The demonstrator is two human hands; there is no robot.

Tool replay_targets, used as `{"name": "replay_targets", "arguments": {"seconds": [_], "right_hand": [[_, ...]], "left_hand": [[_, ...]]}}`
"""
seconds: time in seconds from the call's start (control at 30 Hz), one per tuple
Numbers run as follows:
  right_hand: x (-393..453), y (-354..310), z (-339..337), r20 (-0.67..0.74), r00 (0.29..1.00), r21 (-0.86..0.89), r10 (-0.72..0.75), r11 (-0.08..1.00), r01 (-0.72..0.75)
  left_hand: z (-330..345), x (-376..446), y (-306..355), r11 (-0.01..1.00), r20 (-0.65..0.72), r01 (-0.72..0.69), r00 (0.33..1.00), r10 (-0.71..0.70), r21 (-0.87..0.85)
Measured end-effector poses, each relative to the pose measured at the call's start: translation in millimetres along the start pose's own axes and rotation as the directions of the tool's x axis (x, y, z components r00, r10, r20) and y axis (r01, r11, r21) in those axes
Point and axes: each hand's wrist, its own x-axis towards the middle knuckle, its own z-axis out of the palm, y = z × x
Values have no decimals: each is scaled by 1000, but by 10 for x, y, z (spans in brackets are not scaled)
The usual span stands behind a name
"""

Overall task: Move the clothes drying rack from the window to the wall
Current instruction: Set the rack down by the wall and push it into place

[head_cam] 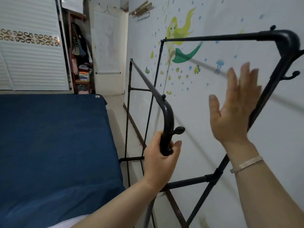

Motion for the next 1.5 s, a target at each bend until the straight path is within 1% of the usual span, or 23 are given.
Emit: {"name": "replay_targets", "arguments": {"seconds": [0.07,0.13,0.17,0.23,0.3,0.37,0.43,0.5,0.57,0.63,0.7,0.77,0.83,0.93,1.0,1.07,1.2,1.3,1.37,1.5], "right_hand": [[132,-257,-82,117,992,-25,-52,998,55],[256,-450,-191,198,976,-62,-86,993,100],[309,-531,-243,236,968,-86,-87,990,110],[394,-713,-324,306,950,-151,-66,982,117],[436,-939,-360,343,939,-241,-15,965,103],[466,-1190,-364,357,933,-322,49,944,73],[463,-1472,-304,355,930,-390,94,919,56],[424,-1716,-191,360,924,-407,128,913,32],[379,-1918,-27,375,910,-419,178,908,-5],[323,-2045,131,392,889,-445,237,894,-42],[270,-2088,293,388,869,-478,307,873,-95],[202,-2070,422,380,850,-504,365,852,-141],[122,-1992,535,377,822,-545,427,820,-176],[27,-1807,628,353,771,-643,530,736,-212],[12,-1701,616,301,773,-692,558,685,-225],[18,-1606,573,231,787,-719,572,645,-258],[31,-1359,422,145,767,-712,626,604,-359],[4,-1118,259,63,759,-718,648,558,-417],[-24,-991,141,9,740,-708,673,526,-470],[-150,-780,-55,-83,731,-707,677,477,-522]], "left_hand": [[-104,-11,2,995,127,-59,989,69,-79],[-254,39,-20,983,184,-172,966,182,-69],[-341,127,-28,974,179,-226,957,228,-34],[-531,408,-34,955,169,-287,947,272,70],[-722,772,-29,916,232,-360,920,316,177],[-874,1125,-39,843,353,-471,859,371,261],[-993,1405,-73,747,479,-575,786,391,334],[-1066,1609,-104,663,557,-656,722,410,362],[-1126,1779,-115,618,618,-707,666,419,343],[-1145,1895,-140,594,672,-745,609,421,303],[-1128,2010,-203,573,715,-777,554,426,261],[-1085,2101,-267,548,751,-799,516,413,248],[-1010,2193,-360,539,766,-808,498,407,239],[-840,2318,-504,560,790,-805,467,398,194],[-719,2369,-555,572,776,-808,451,441,144],[-605,2394,-555,556,716,-825,451,533,106],[-334,2351,-502,504,604,-858,452,656,94],[-52,2237,-413,501,572,-860,461,679,98],[112,2136,-340,499,559,-860,464,687,101],[396,1933,-231,511,539,-857,463,703,69]]}}
